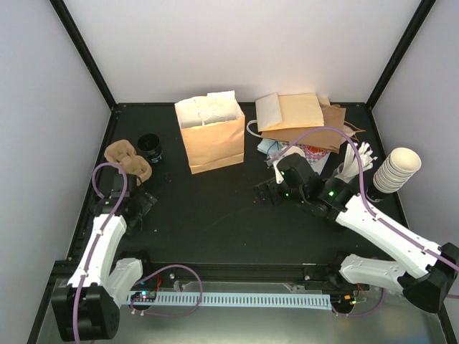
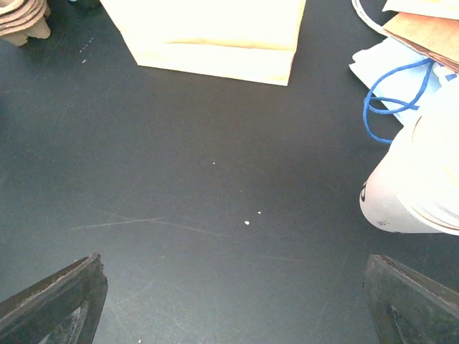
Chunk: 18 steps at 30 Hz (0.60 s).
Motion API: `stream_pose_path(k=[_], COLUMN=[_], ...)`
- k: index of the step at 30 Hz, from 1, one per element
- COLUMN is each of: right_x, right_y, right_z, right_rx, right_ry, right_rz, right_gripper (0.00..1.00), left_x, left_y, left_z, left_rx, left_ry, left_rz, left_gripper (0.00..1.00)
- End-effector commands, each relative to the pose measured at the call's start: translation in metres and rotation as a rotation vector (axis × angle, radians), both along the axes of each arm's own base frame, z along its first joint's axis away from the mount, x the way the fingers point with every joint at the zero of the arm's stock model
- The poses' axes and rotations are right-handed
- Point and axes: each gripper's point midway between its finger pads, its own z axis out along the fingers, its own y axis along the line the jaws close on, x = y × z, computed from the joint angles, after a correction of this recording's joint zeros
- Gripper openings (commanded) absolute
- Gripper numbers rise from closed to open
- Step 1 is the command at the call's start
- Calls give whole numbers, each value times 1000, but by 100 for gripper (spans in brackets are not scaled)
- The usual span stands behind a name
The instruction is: Pack the takeout coffee
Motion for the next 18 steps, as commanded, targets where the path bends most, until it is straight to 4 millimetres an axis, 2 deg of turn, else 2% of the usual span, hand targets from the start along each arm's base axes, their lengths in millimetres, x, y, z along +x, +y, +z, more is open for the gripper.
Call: stream_pose_path(k=[1,3,8,15,18], right_x=[1,2,3,4,4], right_y=[4,5,7,13,16], right_z=[11,10,13,13,14], right_rx=[6,-5,-30,-46,-46], right_ry=[-9,-3,12,36,45], right_rz=[25,29,39,62,71], right_gripper=[100,100,100,100,100], left_x=[11,11,-9,-18,-21], left_y=[-15,-15,25,55,67], left_z=[-1,1,28,72,77], left_rx=[-78,-79,123,290,314], left_ry=[-25,-21,42,-25,-24], left_rz=[-51,-51,73,143,177], left_gripper=[96,94,96,99,99])
